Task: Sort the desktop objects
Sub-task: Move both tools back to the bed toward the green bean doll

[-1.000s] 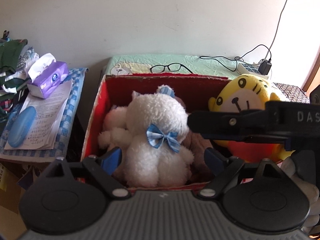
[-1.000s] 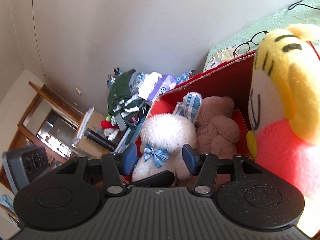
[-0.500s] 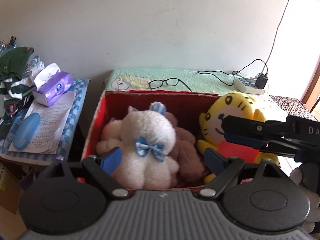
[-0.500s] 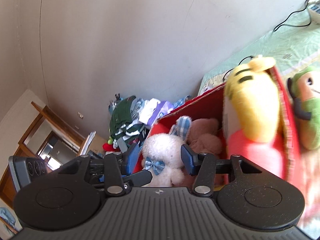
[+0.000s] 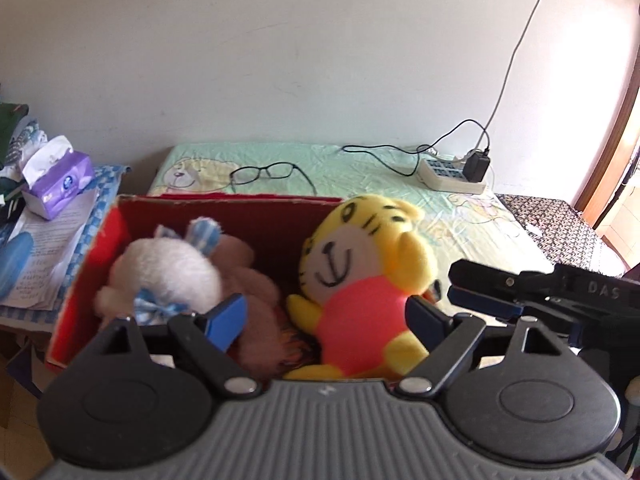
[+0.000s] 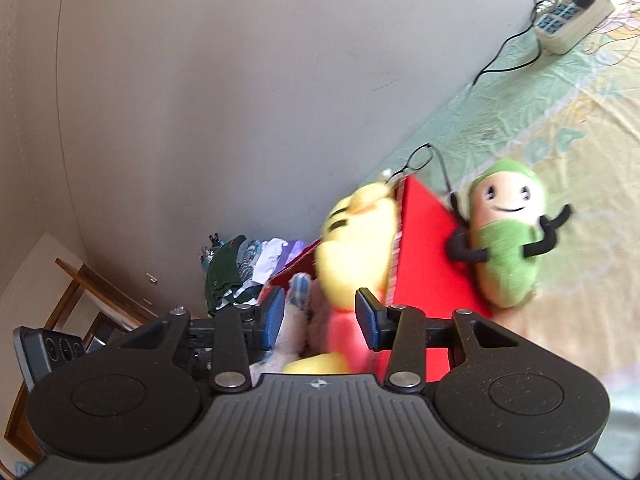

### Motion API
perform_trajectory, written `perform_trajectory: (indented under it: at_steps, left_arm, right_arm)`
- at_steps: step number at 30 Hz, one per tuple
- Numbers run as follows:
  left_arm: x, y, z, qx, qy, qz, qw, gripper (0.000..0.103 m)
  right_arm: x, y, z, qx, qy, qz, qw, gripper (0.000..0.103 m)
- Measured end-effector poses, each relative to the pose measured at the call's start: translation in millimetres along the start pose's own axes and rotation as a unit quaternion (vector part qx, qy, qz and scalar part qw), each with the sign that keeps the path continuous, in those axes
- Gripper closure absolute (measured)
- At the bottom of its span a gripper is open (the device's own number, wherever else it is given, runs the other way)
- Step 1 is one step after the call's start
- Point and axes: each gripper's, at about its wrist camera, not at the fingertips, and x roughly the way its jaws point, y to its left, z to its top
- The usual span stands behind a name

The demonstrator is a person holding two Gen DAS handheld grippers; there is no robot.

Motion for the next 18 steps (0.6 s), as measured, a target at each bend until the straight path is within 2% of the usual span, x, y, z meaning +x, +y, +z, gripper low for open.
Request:
perform_trajectory:
  at_steps: [7,11,18]
  left_arm:
    - [10,-57,6,0.011,-0.007,-0.028,0.9995,0.016]
    - [25,-91,2,0.021,0.005,-0.04,0.999,0.024]
    - [60,-135,-11,0.024,0.032,-0.049,0.998,0.025]
  right_arm:
    - [-29,-47,17,0.028,0.0,-0.051,0.998,0.059]
    - [-44,-80,24,0.054,0.005,-0.077,0.996,0.059]
    - [-56,-120,36,0.082,0.024,-0.091,0.992,0.06]
